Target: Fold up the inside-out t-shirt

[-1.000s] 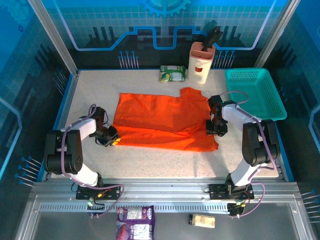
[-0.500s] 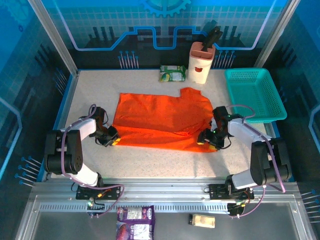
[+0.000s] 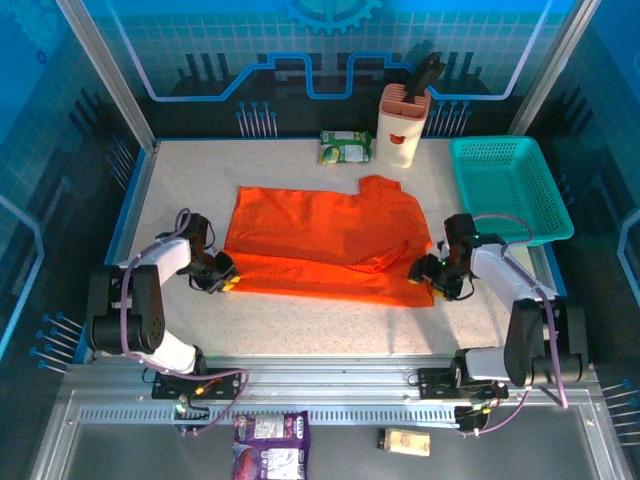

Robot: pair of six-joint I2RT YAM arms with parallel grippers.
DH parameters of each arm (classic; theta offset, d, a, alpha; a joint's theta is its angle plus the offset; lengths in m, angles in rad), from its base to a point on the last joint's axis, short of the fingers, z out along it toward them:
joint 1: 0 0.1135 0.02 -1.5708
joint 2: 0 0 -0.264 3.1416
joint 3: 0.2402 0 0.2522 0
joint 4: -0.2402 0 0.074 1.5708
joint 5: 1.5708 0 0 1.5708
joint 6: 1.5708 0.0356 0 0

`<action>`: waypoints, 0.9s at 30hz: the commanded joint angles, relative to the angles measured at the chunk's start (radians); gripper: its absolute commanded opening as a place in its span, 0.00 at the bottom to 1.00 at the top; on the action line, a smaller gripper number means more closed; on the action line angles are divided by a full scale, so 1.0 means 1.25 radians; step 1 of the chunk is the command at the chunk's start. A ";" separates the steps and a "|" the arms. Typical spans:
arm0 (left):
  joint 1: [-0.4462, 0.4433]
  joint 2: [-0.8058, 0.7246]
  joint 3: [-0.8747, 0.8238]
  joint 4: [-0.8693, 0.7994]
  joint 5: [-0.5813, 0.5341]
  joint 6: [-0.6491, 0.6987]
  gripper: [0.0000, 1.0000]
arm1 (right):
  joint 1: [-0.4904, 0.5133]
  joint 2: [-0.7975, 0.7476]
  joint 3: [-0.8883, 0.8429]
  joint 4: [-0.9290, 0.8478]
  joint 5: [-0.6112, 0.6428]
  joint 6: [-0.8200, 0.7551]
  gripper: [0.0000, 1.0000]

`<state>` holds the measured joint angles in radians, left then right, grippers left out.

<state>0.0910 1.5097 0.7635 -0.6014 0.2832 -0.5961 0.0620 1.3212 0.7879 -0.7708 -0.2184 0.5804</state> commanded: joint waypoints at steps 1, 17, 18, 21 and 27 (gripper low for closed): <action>0.004 -0.059 0.041 -0.044 0.032 -0.004 0.19 | 0.040 -0.018 0.056 -0.010 -0.069 0.004 0.68; -0.043 0.081 0.048 0.011 -0.023 -0.036 0.19 | 0.071 0.173 -0.016 0.139 -0.069 0.030 0.68; -0.036 0.078 0.027 0.013 -0.030 -0.038 0.18 | 0.064 0.165 -0.036 0.140 -0.063 0.035 0.68; -0.009 0.039 -0.049 0.030 -0.021 -0.054 0.18 | 0.059 0.130 -0.076 0.135 -0.052 0.045 0.69; 0.020 -0.080 -0.141 0.034 -0.003 -0.088 0.19 | 0.064 0.047 -0.072 0.071 -0.039 0.054 0.69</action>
<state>0.0994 1.4311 0.6312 -0.5167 0.3199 -0.6720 0.1471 1.4208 0.6952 -0.6041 -0.3214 0.6300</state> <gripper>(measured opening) 0.188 0.686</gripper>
